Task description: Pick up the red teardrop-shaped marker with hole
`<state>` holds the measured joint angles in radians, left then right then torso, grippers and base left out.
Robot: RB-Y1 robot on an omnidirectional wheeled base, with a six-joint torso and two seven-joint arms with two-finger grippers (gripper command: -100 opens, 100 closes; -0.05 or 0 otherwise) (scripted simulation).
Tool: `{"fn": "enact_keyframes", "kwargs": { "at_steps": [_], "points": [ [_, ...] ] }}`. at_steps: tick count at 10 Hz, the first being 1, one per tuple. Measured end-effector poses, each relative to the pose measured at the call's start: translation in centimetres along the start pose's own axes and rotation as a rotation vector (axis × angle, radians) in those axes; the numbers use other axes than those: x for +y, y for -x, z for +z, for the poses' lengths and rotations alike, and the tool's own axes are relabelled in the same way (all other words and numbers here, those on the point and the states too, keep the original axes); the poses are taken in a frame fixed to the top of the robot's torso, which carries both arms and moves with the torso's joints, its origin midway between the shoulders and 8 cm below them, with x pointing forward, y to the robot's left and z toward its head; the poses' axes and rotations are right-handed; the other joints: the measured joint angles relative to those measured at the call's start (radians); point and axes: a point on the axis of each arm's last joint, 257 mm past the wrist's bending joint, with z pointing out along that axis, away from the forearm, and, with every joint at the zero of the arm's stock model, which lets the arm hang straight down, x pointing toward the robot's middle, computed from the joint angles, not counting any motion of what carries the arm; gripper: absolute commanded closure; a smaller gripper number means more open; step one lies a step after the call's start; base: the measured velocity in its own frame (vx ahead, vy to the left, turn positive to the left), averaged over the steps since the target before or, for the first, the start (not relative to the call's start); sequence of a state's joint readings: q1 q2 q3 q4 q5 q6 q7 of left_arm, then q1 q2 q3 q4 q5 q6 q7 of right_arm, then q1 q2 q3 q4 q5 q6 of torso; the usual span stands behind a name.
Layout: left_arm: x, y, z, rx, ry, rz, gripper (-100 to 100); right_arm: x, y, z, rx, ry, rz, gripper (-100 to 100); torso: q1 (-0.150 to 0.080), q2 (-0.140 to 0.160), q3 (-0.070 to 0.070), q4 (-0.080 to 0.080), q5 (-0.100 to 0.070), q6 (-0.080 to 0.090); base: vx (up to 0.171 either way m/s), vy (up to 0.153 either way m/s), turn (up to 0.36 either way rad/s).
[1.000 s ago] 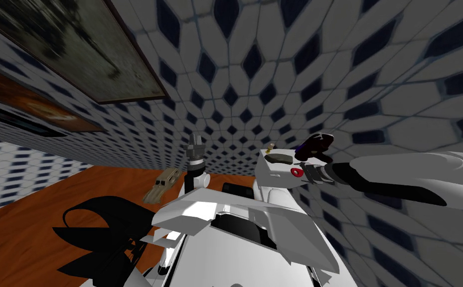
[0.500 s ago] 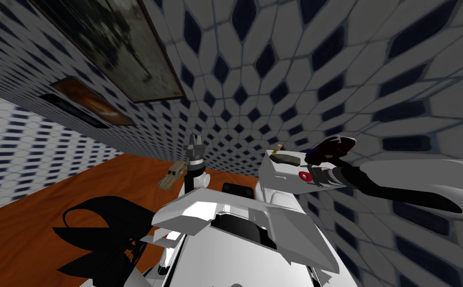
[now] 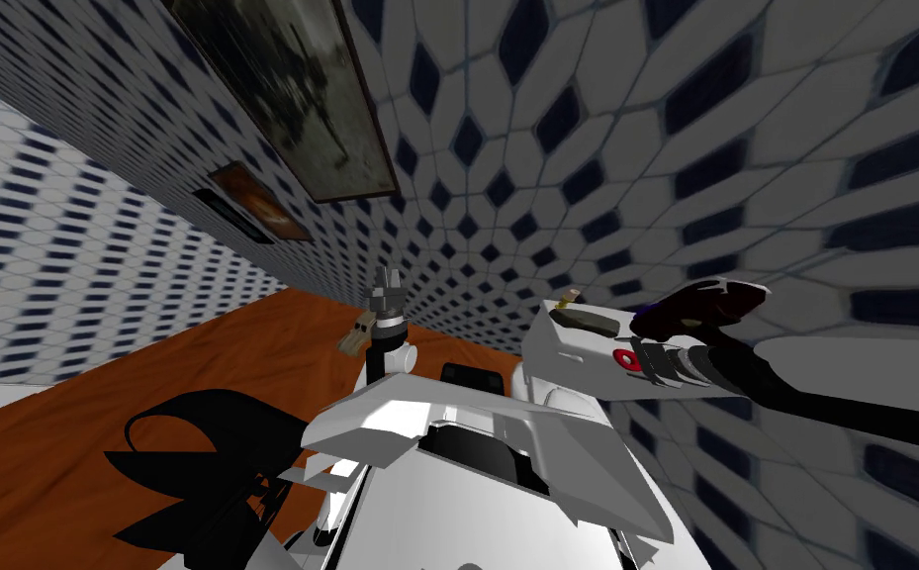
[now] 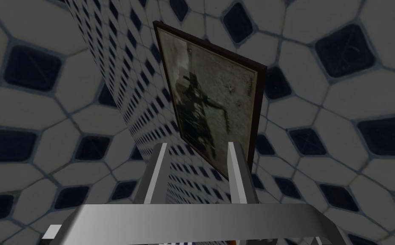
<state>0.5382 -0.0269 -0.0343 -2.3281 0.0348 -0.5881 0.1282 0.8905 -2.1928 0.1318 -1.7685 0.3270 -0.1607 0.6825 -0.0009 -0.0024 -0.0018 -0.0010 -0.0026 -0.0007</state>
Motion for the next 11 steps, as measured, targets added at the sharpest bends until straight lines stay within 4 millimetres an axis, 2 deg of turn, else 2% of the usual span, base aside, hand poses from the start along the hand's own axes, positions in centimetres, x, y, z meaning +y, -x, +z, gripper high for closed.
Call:
{"fn": "enact_keyframes", "kwargs": {
  "at_steps": [1, 5, 6, 7, 11],
  "points": [
    [0.0, 0.0, 0.0, 0.0, 0.0, 0.0, 0, 0.1, -0.1, 0.0, 0.001, 0.0, 0.002, 100, -0.001, -0.002, -0.001, 0.0, 0.0, 0.001, -0.006, 0.002, -0.019],
    [0.0, 0.0, 0.0, 0.0, 0.0, 0.0, 0, 0.1, -0.1, 0.0, 0.001, 0.001, 0.002, 100, -0.002, -0.005, -0.002, -0.001, 0.0, 0.0, 0.0, 0.0, 0.0],
    [0.0, 0.0, 0.0, 0.0, 0.0, 0.0, 0, 0.1, -0.1, 0.0, 0.001, 0.001, 0.002, 0, -0.002, -0.005, -0.003, -0.001, 0.0, 0.0, 0.0, 0.0, 0.0],
    [0.0, 0.0, 0.0, 0.0, 0.0, 0.0, 0, 0.1, -0.1, 0.0, 0.001, 0.001, 0.002, 100, -0.002, -0.005, -0.003, -0.001, 0.0, 0.0, 0.041, -0.024, -0.28],
    [0.0, 0.0, 0.0, 0.0, 0.0, 0.0, 0, -1.4, 3.6, -0.3, -0.034, 0.001, -0.077, 100, -0.004, -0.009, -0.005, -0.002, -0.001, 0.001, 0.081, -0.026, -0.27]
  ]
}}
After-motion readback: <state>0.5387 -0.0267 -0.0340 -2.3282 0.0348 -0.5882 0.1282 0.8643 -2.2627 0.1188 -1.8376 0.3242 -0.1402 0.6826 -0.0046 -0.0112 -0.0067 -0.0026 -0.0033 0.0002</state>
